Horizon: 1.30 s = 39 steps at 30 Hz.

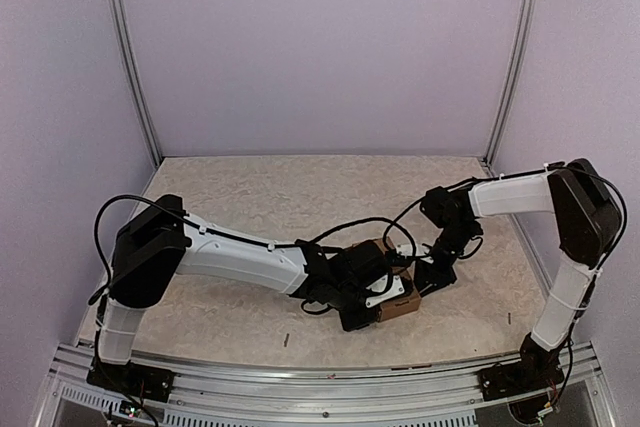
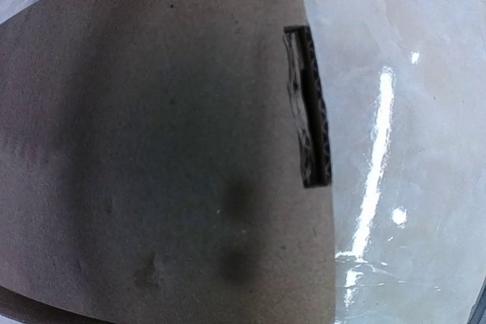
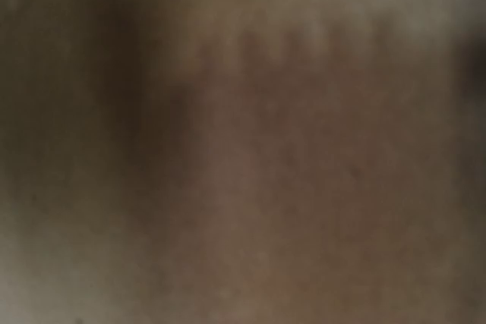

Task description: Fold the paper box

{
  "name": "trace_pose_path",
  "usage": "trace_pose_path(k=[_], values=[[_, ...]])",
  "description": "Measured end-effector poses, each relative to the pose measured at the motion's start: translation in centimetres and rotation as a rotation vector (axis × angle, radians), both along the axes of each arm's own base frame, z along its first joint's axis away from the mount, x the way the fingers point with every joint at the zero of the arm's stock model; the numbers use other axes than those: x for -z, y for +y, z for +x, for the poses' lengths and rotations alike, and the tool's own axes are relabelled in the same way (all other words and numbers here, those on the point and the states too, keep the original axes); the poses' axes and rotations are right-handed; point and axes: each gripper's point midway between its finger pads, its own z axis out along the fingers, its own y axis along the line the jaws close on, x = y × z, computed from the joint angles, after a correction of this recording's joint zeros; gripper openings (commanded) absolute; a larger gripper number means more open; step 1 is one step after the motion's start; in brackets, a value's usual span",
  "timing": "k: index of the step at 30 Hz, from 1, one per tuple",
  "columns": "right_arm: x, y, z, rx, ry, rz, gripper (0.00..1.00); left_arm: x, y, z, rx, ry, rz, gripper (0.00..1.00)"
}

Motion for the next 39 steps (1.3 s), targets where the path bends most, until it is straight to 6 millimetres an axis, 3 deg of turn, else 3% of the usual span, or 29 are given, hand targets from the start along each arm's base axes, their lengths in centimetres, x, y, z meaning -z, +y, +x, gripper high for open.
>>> trace_pose_path(k=[16,23,26,29,33,35,39], values=[[0.1,0.4,-1.0,0.088,0.087,-0.048,0.21,0.1,0.7,1.2,0.004,-0.010,0.193,0.12],[-0.4,0.3,-1.4,0.105,0.146,-0.009,0.29,-0.1,1.6,1.4,-0.043,-0.095,0.149,0.22],[-2.0,0.7,-0.3,0.121,0.155,0.060,0.36,-0.6,2.8,1.3,-0.080,-0.109,0.097,0.25],[-3.5,0.7,1.7,0.135,0.117,0.107,0.38,-2.5,4.1,1.4,-0.110,-0.112,0.051,0.26],[-3.8,-0.6,3.2,0.159,0.098,0.105,0.39,-5.1,6.0,2.0,-0.136,-0.089,-0.020,0.25],[-3.2,-1.2,3.8,0.174,0.104,0.085,0.38,-5.0,6.9,2.7,-0.150,-0.073,-0.028,0.21],[-1.6,-2.2,5.6,0.199,0.101,0.036,0.36,-2.6,9.5,4.0,-0.172,-0.018,0.005,0.14]])
